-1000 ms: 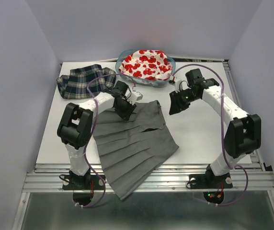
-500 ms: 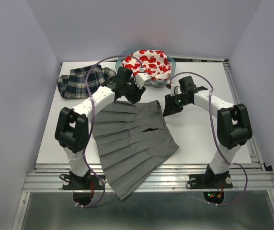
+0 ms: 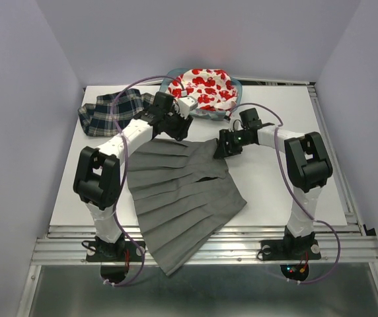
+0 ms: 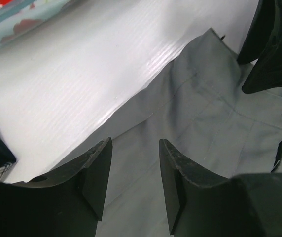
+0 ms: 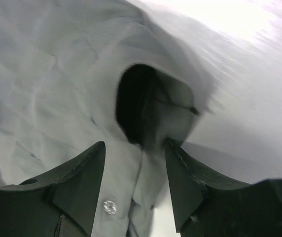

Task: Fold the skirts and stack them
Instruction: Flatten the skirt out

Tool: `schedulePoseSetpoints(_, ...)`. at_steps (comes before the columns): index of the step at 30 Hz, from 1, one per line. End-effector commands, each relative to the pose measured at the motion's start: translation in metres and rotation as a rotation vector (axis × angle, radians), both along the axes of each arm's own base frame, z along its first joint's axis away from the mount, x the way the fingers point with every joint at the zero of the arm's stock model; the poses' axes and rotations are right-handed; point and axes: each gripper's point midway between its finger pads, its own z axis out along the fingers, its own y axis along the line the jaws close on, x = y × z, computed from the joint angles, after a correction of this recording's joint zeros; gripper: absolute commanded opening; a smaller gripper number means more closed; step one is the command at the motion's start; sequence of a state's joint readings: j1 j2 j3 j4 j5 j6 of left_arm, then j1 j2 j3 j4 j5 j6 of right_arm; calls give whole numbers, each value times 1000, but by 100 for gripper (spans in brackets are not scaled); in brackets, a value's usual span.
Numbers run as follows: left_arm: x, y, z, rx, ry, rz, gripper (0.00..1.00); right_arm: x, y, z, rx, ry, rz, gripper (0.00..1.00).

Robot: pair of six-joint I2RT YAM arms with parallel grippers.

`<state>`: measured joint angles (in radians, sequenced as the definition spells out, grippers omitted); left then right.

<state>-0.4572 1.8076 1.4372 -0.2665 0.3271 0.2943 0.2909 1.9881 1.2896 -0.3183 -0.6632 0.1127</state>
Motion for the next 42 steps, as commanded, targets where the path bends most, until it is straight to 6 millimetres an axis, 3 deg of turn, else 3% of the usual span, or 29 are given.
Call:
schedulePoseSetpoints(1,-12,17,19,-17,-28,14,54,19,23,17,51,-94,45,57)
schedulePoseSetpoints(3,-28,24,10,2,-18,-17,54,20,23,14,48,-93,47,48)
schedulePoseSetpoints(5,-36,29,5,16,-18,-25,54,21,24,15,51,-91,47,30)
schedulePoseSetpoints(6,-40,32,9,17,-32,-22,54,21,26,20,62,-93,48,16)
schedulePoseSetpoints(10,-52,46,1,33,-16,1,54,20,30,59,111,-153,57,1)
schedulePoseSetpoints(11,-53,47,3,28,-21,2,54,20,29,73,116,-182,57,1)
schedulePoseSetpoints(13,-56,49,0,29,-11,6,54,21,26,85,104,-209,53,1)
schedulePoseSetpoints(14,-57,50,-1,29,-9,7,54,21,22,84,75,-205,39,6)
schedulePoseSetpoints(15,-57,50,-1,26,-7,9,54,24,21,86,57,-213,37,28)
schedulePoseSetpoints(16,-57,49,0,23,-8,7,54,26,19,84,38,-215,41,36)
schedulePoseSetpoints(17,-57,49,0,21,-7,9,54,25,16,79,18,-191,31,43)
schedulePoseSetpoints(19,-56,47,2,13,-9,8,54,31,12,70,-15,-182,1,46)
schedulePoseSetpoints(28,-53,48,9,10,-29,11,54,43,21,49,-20,-127,-23,47)
schedulePoseSetpoints(37,-53,49,2,14,-20,16,54,19,39,25,22,-37,62,45)
schedulePoseSetpoints(42,-51,53,2,15,-20,28,54,8,38,26,34,-15,89,40)
